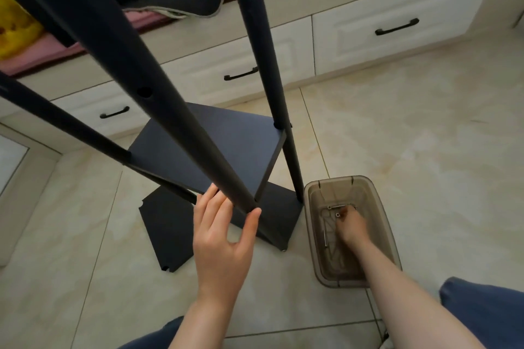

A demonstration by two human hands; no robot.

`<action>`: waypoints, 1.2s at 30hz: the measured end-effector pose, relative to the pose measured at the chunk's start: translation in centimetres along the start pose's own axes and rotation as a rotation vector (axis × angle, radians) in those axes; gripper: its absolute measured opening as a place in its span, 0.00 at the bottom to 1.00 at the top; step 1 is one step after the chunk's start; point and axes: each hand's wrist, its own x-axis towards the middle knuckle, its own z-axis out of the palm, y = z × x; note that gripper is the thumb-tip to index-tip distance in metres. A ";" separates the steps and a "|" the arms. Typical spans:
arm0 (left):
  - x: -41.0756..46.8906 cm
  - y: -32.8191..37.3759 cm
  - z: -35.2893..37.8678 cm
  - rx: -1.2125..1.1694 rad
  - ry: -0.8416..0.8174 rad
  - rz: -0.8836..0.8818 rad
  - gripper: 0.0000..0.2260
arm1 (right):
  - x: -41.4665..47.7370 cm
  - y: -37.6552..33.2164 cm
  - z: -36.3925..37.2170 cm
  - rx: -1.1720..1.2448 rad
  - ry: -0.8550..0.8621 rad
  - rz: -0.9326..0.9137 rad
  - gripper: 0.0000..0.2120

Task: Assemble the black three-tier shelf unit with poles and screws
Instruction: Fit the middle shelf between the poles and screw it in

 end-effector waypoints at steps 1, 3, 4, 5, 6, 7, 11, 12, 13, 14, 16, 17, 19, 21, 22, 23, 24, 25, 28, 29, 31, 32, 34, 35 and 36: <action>0.1 0.1 0.1 -0.005 0.010 0.005 0.15 | 0.3 0.0 0.0 -0.011 0.012 -0.025 0.14; 0.2 0.4 0.1 -0.016 0.027 0.016 0.14 | 0.8 0.1 0.1 -0.067 0.020 -0.085 0.13; 0.3 0.4 0.1 -0.021 0.031 0.020 0.14 | 1.0 0.3 0.2 -0.124 0.012 -0.110 0.12; 0.3 0.4 0.1 -0.023 0.033 0.024 0.14 | 1.1 0.4 0.3 -0.191 0.006 -0.132 0.12; 0.2 0.4 0.1 -0.025 0.034 0.026 0.14 | 1.1 0.5 0.3 -0.254 0.008 -0.151 0.12; 0.2 0.4 0.1 -0.026 0.031 0.026 0.14 | 1.1 0.6 0.4 -0.300 0.016 -0.164 0.12; 0.1 0.5 0.2 -0.012 0.034 0.022 0.15 | 1.0 0.6 0.7 -0.402 0.046 -0.198 0.11; 0.1 0.5 0.2 -0.010 0.034 0.020 0.16 | 0.9 0.6 0.7 -0.422 0.048 -0.203 0.10; 0.1 0.5 0.2 -0.010 0.034 0.022 0.16 | 0.9 0.6 0.7 -0.441 0.049 -0.209 0.10; 0.1 0.5 0.1 -0.010 0.035 0.026 0.15 | 0.9 0.7 0.7 -0.456 0.048 -0.214 0.10; 0.1 0.6 0.1 -0.013 0.036 0.033 0.15 | 0.8 0.6 0.6 -0.476 0.045 -0.222 0.08; 0.1 0.6 0.1 -0.015 0.037 0.031 0.15 | 0.8 0.6 0.6 -0.487 0.044 -0.226 0.08; 0.1 0.7 0.1 -0.021 0.035 0.026 0.16 | 0.7 0.6 0.5 -0.500 0.049 -0.239 0.07; 0.2 0.7 0.1 -0.025 0.033 0.021 0.15 | 0.7 0.7 0.6 -0.508 0.047 -0.249 0.08; 0.2 0.7 0.1 -0.025 0.034 0.020 0.15 | 0.6 0.8 0.7 -0.512 0.046 -0.253 0.09; 0.2 0.7 0.1 -0.025 0.035 0.020 0.15 | 0.5 0.9 0.8 -0.515 0.047 -0.256 0.11; 0.2 0.6 0.1 -0.025 0.036 0.018 0.15 | 0.4 1.0 0.9 -0.513 0.053 -0.257 0.13; 0.2 0.6 0.1 -0.028 0.037 0.016 0.15 | 0.3 1.1 1.0 -0.507 0.060 -0.254 0.14; 0.2 0.6 0.1 -0.037 0.041 0.011 0.14 | 0.5 1.2 0.9 -0.479 0.061 -0.236 0.15; 0.2 0.5 0.1 -0.035 0.041 0.010 0.14 | 0.6 1.2 0.7 -0.473 0.060 -0.230 0.15; 0.1 0.4 0.1 -0.028 0.040 0.009 0.14 | 0.6 1.2 0.5 -0.470 0.056 -0.223 0.16; 0.1 0.4 0.1 -0.027 0.041 0.007 0.14 | 0.6 1.2 0.5 -0.475 0.056 -0.221 0.17; 0.1 0.5 0.1 -0.029 0.045 0.003 0.14 | 0.4 1.2 0.5 -0.492 0.061 -0.221 0.18; 0.1 0.5 0.1 -0.030 0.045 -0.002 0.14 | 0.3 1.1 0.5 -0.500 0.062 -0.221 0.19; 0.1 0.6 0.1 -0.030 0.044 -0.004 0.14 | 0.2 1.0 0.6 -0.510 0.059 -0.218 0.18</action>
